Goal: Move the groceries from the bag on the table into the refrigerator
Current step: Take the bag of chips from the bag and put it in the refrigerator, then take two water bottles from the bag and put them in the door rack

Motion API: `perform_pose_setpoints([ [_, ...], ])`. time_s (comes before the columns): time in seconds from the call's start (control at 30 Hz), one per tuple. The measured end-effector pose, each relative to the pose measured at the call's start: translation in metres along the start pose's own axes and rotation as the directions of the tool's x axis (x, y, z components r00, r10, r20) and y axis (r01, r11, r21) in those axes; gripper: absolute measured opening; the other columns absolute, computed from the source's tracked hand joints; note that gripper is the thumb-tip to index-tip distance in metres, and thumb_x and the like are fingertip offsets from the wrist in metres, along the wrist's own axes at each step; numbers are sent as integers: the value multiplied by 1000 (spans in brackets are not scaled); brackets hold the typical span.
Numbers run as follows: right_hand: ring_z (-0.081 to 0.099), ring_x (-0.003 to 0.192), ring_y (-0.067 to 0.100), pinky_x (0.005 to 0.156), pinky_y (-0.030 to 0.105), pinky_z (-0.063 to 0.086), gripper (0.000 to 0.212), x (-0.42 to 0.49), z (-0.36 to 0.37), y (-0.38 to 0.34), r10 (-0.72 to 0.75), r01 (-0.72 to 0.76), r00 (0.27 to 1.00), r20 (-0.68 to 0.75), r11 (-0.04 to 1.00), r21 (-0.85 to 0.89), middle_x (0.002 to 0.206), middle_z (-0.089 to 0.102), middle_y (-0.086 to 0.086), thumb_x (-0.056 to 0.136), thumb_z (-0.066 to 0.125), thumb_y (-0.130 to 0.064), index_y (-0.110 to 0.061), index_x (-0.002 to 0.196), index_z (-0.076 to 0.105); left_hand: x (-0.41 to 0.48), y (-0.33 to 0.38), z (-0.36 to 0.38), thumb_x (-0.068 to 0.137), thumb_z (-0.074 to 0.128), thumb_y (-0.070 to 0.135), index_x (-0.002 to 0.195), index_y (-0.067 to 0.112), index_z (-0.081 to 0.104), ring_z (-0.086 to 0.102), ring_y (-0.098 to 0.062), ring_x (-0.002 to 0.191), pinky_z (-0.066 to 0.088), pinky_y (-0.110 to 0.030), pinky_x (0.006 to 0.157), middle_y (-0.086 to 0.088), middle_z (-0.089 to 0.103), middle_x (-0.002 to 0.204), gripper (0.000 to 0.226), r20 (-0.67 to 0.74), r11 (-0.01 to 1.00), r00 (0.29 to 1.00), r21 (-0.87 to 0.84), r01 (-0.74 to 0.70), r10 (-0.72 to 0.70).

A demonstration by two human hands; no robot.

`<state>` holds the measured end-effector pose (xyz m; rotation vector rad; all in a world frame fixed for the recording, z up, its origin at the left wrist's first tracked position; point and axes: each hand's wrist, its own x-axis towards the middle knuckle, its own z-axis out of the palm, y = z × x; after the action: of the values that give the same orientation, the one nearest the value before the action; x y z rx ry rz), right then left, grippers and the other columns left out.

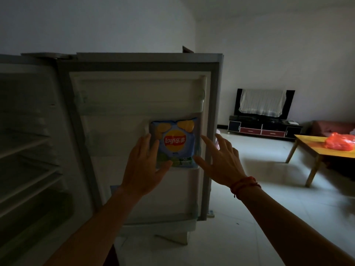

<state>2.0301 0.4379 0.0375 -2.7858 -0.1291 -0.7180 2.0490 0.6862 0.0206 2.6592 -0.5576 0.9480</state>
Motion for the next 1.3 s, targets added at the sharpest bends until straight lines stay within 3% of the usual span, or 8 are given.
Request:
perform_pose_setpoints([
  [0.2, 25, 146, 37, 114, 57, 30, 94, -7, -9, 15, 28, -28, 1000, -9, 999, -20, 161, 22, 15, 74, 17, -83, -34, 153, 24, 5, 18, 7, 94, 31, 64, 149, 5, 33, 30, -36, 142, 36, -47, 111, -18, 30, 155, 81, -15, 999, 999, -20, -31, 31],
  [0.37, 26, 145, 36, 113, 54, 28, 88, -20, -18, 45, 64, -64, 998, -5, 997, -51, 161, 22, 14, 80, 28, -80, -34, 154, 23, 14, 48, 20, 94, 30, 65, 147, 7, 35, 34, -34, 140, 38, -47, 109, -16, 35, 152, 79, -6, 993, 997, -86, -80, 80],
  [0.5, 29, 143, 34, 112, 52, 30, 96, -38, -35, 62, 124, -128, 991, -47, 987, -101, 160, 24, 13, 73, 15, -83, -32, 153, 27, 20, 78, 28, 92, 20, 72, 147, 13, 34, 33, -36, 141, 35, -52, 111, -16, 36, 152, 82, 14, 981, 994, -163, -100, 104],
  [0.6, 29, 143, 33, 111, 51, 30, 93, -56, -43, 73, 181, -190, 981, -75, 972, -137, 159, 26, 13, 74, 17, -80, -32, 152, 29, 24, 99, 33, 88, 18, 75, 149, 18, 30, 28, -34, 144, 30, -52, 111, -12, 31, 156, 84, 49, 972, 991, -207, -109, 121],
  [0.7, 31, 142, 33, 108, 51, 32, 87, -77, -52, 82, 243, -261, 963, -112, 948, -183, 157, 29, 14, 77, 22, -78, -32, 151, 32, 26, 113, 39, 89, 23, 71, 146, 15, 37, 39, -35, 137, 36, -49, 107, -15, 37, 152, 80, 48, 961, 980, -210, -181, 195],
  [0.87, 30, 142, 33, 107, 52, 33, 80, -119, -66, 91, 355, -383, 922, -153, 894, -234, 157, 30, 12, 79, 28, -76, -37, 149, 32, 24, 134, 56, 90, 21, 72, 146, 17, 35, 35, -35, 139, 40, -55, 106, -14, 34, 153, 80, 83, 925, 950, -267, -271, 302],
  [1.03, 33, 139, 32, 107, 53, 37, 79, -167, -87, 102, 463, -507, 860, -214, 819, -269, 154, 34, 11, 80, 30, -75, -36, 149, 32, 17, 173, 70, 88, 28, 69, 145, 12, 40, 34, -36, 141, 33, -51, 109, -16, 34, 154, 82, 79, 866, 912, -357, -351, 402],
  [1.3, 33, 139, 30, 105, 49, 33, 78, -237, -127, 137, 607, -678, 735, -303, 664, -315, 153, 34, 8, 82, 38, -73, -36, 150, 30, 6, 259, 81, 89, 31, 66, 139, 7, 46, 37, -37, 138, 41, -50, 103, -20, 41, 148, 80, 32, 739, 831, -479, -474, 555],
])
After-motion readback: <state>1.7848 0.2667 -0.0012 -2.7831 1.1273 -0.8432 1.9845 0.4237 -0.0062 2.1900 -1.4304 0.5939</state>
